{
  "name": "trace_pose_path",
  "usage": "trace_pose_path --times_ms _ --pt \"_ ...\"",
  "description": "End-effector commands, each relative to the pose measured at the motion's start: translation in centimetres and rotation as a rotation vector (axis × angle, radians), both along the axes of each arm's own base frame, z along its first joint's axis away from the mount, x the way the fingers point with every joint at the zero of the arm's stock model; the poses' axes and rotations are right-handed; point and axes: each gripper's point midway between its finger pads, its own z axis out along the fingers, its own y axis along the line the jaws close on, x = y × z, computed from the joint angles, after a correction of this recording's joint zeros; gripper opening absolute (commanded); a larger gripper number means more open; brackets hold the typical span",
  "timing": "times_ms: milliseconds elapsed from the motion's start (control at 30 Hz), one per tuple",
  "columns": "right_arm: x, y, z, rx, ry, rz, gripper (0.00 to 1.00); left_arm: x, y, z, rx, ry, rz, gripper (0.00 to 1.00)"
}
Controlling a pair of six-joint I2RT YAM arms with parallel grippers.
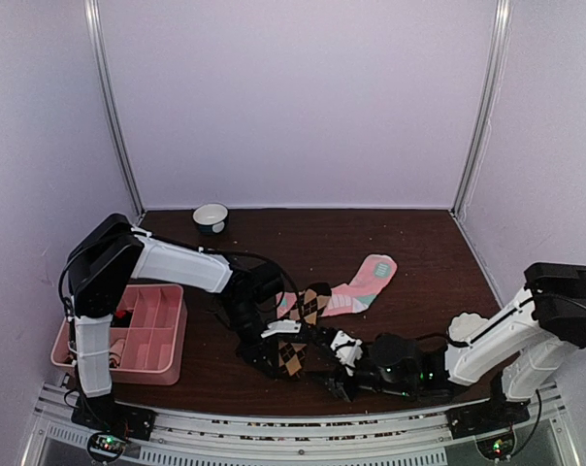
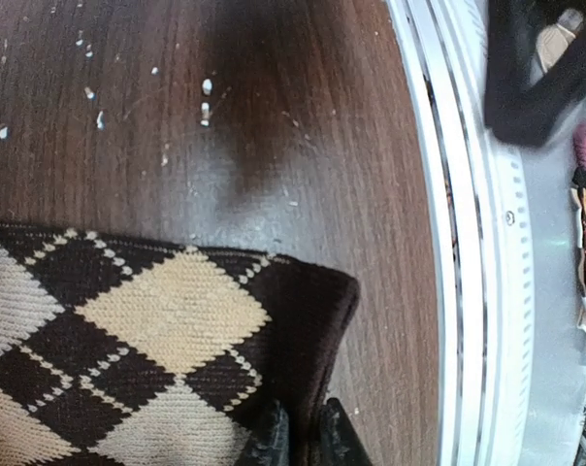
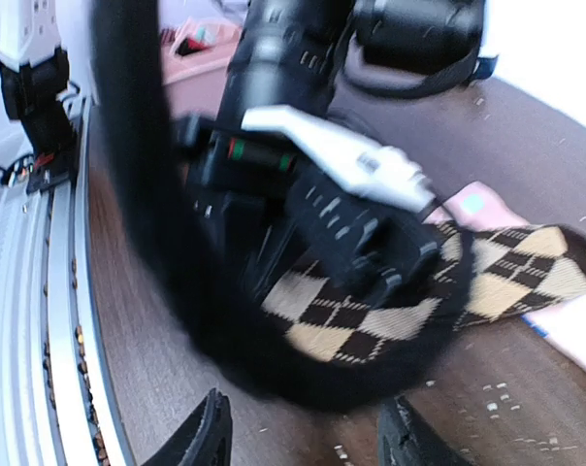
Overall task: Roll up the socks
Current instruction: Roll the sock.
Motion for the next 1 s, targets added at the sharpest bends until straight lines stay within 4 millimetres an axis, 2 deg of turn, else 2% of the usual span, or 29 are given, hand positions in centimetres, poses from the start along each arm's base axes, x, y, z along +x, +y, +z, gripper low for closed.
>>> trace_pose_path --times_ms 0,100,200,267,400,600,700,767,900,967 --pt "1.0 -1.4 3.1 0.124 -0.009 -0.087 0.53 0.0 -0.2 0.3 -0.022 0.02 -0.013 0.12" --pt "1.0 -2.1 3.5 0.197 0.017 -0.111 0.57 -0.1 -0.2 0.6 -0.031 0.028 -0.014 0.12" --pt "1.1 -2.6 4.0 0.28 0.04 -0.133 0.58 -0.3 -0.4 0.9 -0.041 0.046 -0.008 0.12" --pt "0.3 -1.9 4.0 0.29 0.049 -0.094 0.56 -0.3 -0.5 1.2 -0.049 0.063 -0.002 0.12" --pt "-1.4 0.8 2.8 0.18 -0.006 -0.029 0.52 -0.7 -0.6 1.7 -0.055 0.123 0.008 0.12" --pt "-2.3 2.7 1.0 0.011 -0.112 0.016 0.48 -0.5 -0.1 0.8 -0.023 0.131 0.018 0.12" --pt "-2.5 2.7 0.5 -0.018 -0.132 0.021 0.47 0.0 0.5 0.1 0.02 0.083 0.009 0.12" --pt "-3.0 2.3 0.2 -0.039 -0.138 0.029 0.47 0.2 1.3 0.6 0.018 0.033 -0.022 0.15" --pt "-4.5 1.8 -1.8 -0.167 -0.181 0.066 0.52 0.5 2.8 1.6 -0.005 -0.106 -0.062 0.37" --pt "-4.8 1.6 -2.5 -0.195 -0.187 0.077 0.54 0.7 2.8 2.4 -0.026 -0.14 -0.063 0.4"
